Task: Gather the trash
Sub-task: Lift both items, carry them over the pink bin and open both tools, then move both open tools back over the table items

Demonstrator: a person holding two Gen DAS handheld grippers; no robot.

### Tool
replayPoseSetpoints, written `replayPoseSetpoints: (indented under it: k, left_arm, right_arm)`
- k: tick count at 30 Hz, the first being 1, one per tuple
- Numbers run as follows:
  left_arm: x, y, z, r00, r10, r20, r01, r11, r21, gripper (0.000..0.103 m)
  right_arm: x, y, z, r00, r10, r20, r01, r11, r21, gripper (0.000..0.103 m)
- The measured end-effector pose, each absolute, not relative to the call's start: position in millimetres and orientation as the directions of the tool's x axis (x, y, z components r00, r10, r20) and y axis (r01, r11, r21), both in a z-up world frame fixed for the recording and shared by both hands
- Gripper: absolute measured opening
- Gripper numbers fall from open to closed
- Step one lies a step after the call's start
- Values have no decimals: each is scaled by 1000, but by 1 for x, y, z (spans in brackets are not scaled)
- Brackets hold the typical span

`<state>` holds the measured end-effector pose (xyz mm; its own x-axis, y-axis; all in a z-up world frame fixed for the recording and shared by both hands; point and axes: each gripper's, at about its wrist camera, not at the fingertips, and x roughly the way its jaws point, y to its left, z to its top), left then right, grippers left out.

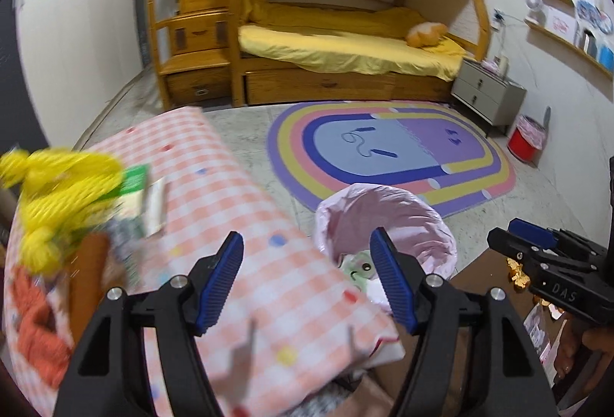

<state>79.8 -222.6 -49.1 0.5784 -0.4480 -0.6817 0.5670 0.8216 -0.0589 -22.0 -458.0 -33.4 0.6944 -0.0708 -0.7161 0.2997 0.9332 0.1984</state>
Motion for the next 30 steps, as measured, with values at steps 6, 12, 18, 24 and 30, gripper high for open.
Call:
replayPoseSetpoints:
  k: [6, 12, 18, 24, 30]
  left_arm:
    - [73, -160, -37, 654, -359, -666, 443, 895, -48, 67]
    - [70, -89, -35, 715, -260, -649, 310, 950, -39, 67]
    - [69, -24, -34, 744, -166, -648, 184, 982, -40, 67]
    - [72, 20, -35, 747, -124, -653, 105, 992, -68, 68]
    - [85, 35, -56, 682, -104, -724, 72, 995, -75, 68]
  right_arm:
    - [-12, -404, -17, 705, -3, -709, 178, 969, 174, 58]
    - [2, -352, -3, 711, 66, -700, 58, 987, 152, 58]
    - [20, -314, 4, 704, 119, -701, -20, 989, 148, 58]
    - [38, -274, 14, 709, 160, -687, -108, 987, 119, 57]
    - [49, -248, 13, 699, 179, -692, -165, 982, 87, 57]
